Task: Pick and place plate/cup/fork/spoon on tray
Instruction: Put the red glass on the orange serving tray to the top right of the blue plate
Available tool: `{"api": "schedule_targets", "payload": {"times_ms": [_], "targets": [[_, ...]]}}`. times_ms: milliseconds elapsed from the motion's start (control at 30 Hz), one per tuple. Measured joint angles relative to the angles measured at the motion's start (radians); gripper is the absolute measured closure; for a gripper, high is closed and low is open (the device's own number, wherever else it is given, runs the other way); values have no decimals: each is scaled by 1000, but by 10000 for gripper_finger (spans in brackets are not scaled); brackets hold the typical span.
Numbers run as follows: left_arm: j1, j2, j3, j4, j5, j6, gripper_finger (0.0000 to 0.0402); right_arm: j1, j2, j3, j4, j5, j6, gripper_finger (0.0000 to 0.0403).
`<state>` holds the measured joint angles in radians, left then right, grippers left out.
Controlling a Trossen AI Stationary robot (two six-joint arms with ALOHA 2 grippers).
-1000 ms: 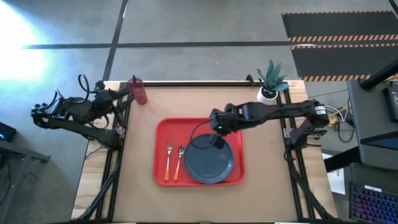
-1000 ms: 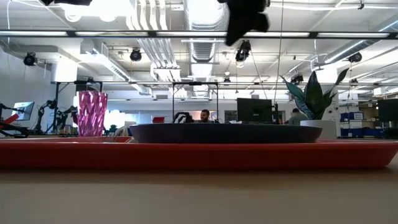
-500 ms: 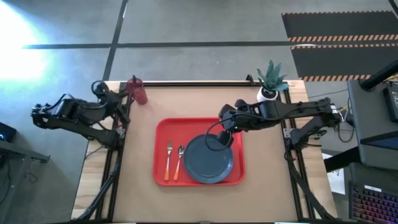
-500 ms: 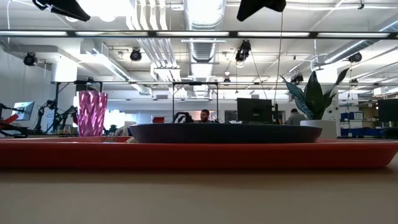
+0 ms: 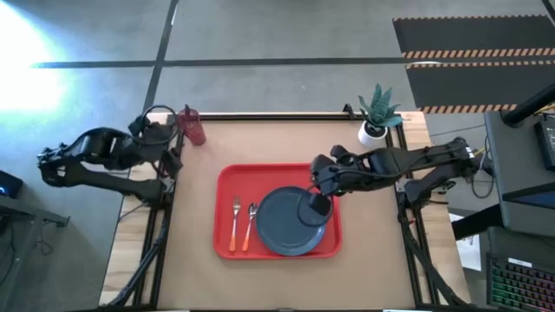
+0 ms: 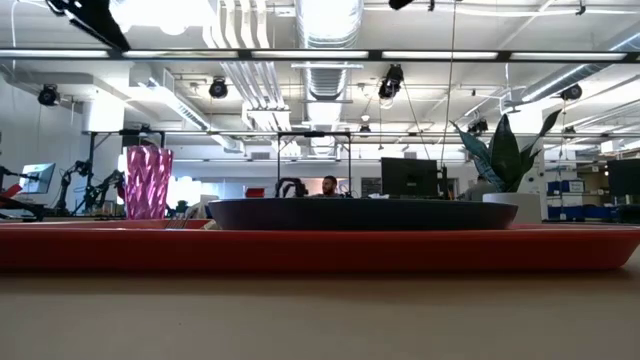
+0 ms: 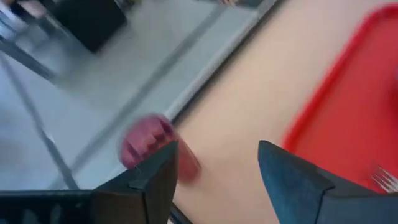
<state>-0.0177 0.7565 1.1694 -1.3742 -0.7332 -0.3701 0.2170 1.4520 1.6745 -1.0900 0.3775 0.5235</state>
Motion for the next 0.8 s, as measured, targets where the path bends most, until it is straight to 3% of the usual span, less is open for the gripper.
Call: {"api": "schedule_targets", "payload": {"times_ms": [100, 467, 600, 800], "targets": [[63, 24, 12, -57, 102, -16, 199, 20, -17, 0, 2, 43, 0, 394], [233, 209, 12, -81, 96, 142, 198, 61, -72, 0, 2, 97, 0, 394], [293, 258, 21, -55, 95, 147, 198, 63, -69, -8, -4, 48, 20, 394], [337, 269, 20, -27, 94, 152, 198, 62, -22, -113, -133, 4, 191, 394]]}}
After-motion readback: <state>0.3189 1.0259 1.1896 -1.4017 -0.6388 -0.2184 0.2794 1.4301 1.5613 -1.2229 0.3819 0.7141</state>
